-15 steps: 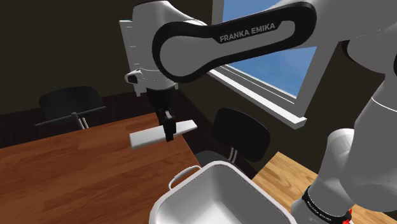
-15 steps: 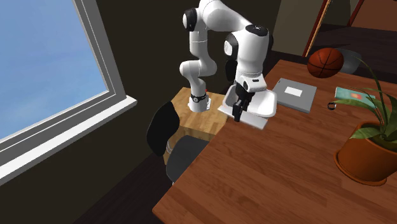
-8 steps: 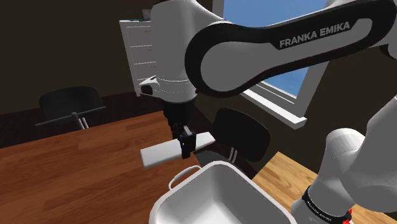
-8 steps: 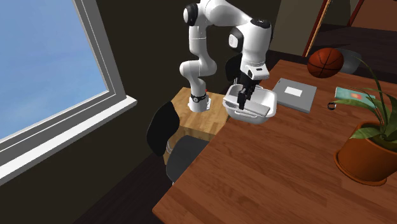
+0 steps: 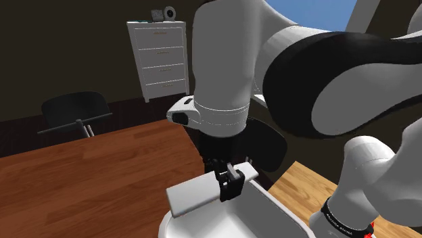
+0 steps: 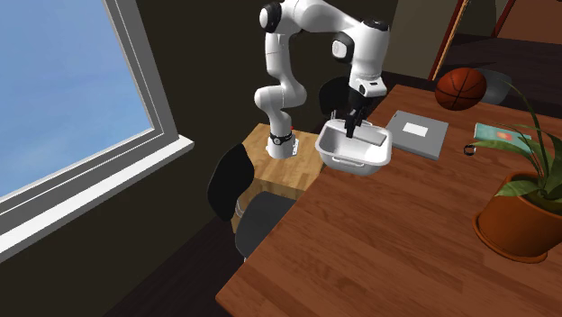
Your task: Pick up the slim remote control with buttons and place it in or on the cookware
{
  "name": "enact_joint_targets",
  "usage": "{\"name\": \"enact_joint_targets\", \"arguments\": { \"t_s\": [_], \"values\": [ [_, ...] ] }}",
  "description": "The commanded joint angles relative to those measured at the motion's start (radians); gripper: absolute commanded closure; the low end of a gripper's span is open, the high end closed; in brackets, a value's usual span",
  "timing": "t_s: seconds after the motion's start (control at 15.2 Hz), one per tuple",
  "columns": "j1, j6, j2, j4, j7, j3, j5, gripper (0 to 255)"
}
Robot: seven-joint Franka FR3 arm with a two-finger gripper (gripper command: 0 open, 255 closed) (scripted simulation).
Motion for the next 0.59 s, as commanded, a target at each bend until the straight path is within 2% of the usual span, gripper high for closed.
{"name": "enact_joint_targets", "arguments": {
  "t_s": [0.0, 0.26, 0.53],
  "values": [
    [0.021, -0.010, -0.040, -0.026, 0.032, 0.021, 0.021, 255],
    [0.071, -0.031, -0.129, -0.083, 0.104, 0.070, 0.072, 255],
    [0.074, 0.023, -0.124, -0.133, 0.103, 0.079, 0.078, 255]
  ]
}}
